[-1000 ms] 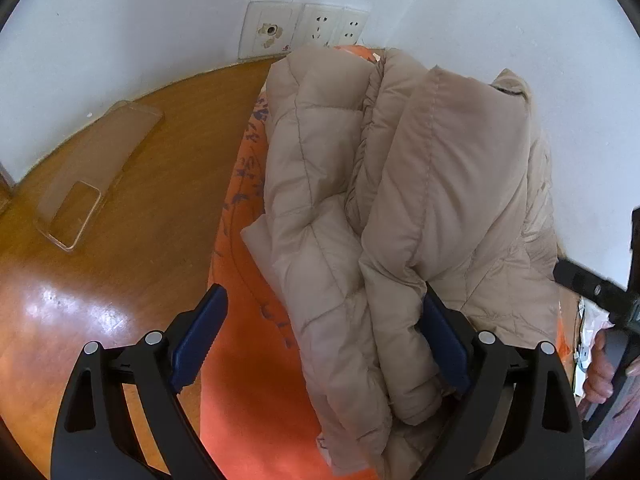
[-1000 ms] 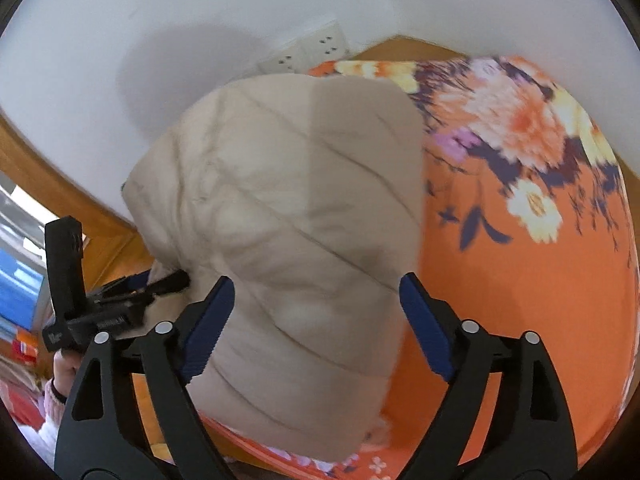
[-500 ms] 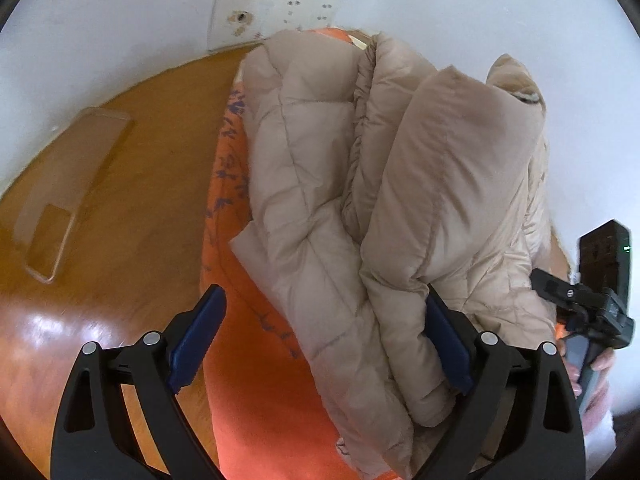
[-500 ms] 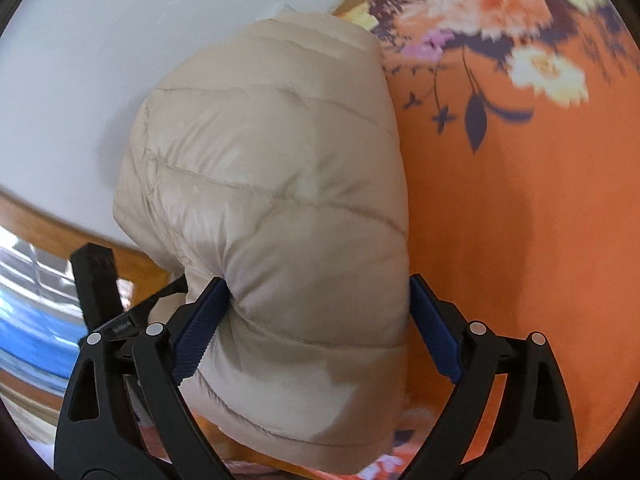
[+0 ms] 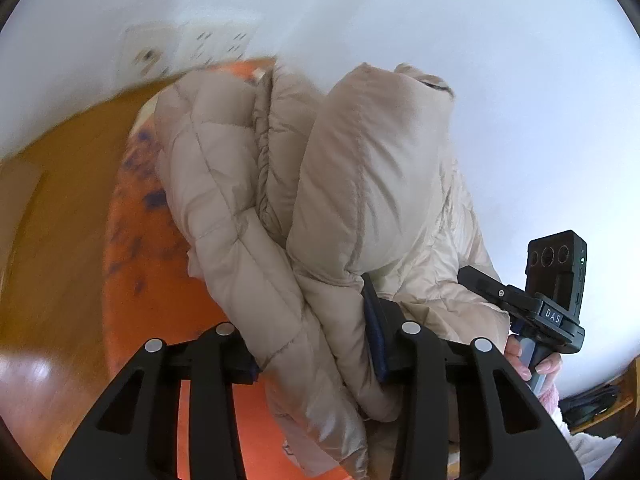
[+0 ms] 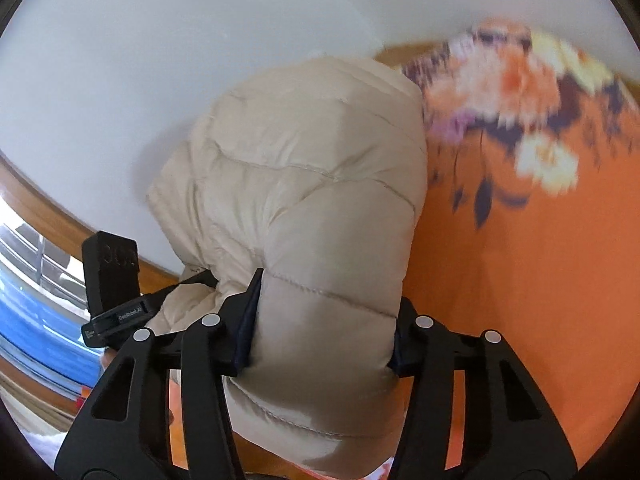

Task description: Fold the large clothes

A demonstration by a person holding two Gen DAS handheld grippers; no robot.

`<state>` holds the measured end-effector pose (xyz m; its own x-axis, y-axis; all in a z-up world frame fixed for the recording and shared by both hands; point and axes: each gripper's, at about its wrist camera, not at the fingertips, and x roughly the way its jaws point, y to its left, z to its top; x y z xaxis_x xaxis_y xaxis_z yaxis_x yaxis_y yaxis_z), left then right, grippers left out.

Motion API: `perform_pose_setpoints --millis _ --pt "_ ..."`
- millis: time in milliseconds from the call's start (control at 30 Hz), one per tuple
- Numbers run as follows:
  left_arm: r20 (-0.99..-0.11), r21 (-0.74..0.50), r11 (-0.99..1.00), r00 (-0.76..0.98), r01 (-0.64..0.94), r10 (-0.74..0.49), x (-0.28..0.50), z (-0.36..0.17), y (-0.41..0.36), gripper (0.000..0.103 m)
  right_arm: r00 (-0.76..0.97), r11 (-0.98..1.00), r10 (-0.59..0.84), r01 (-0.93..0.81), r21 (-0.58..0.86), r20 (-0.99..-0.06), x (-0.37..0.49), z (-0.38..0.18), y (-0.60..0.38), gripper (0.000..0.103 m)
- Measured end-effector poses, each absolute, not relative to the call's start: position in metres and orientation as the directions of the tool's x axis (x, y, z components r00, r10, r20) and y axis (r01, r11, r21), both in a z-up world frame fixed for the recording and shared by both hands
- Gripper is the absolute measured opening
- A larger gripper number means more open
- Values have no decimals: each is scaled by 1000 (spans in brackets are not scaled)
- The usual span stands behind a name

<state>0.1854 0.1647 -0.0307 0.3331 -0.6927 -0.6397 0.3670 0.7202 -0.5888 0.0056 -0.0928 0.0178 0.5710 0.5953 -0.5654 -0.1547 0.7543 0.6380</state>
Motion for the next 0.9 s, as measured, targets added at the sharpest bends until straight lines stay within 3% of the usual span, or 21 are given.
perform_pose_setpoints --millis 200,400,600,733,900 --pt "-615 -558 719 375 414 -694 197 -13 110 39 614 799 551 -191 571 -565 21 45 -139 51" --pt "-706 -520 783 344 342 -619 203 -54 73 40 538 855 493 -157 494 -684 34 16 -159 52" --pt "-783 -408 893 430 191 -450 181 -78 81 65 450 866 497 -209 454 -742 36 -11 -156 58" --pt "-810 -378 919 442 111 -386 168 -86 89 68 415 880 474 -228 416 -777 39 -25 -143 68" --pt "-825 -365 929 445 51 -349 160 -81 86 71 418 886 463 -235 399 -782 30 -26 -139 69"
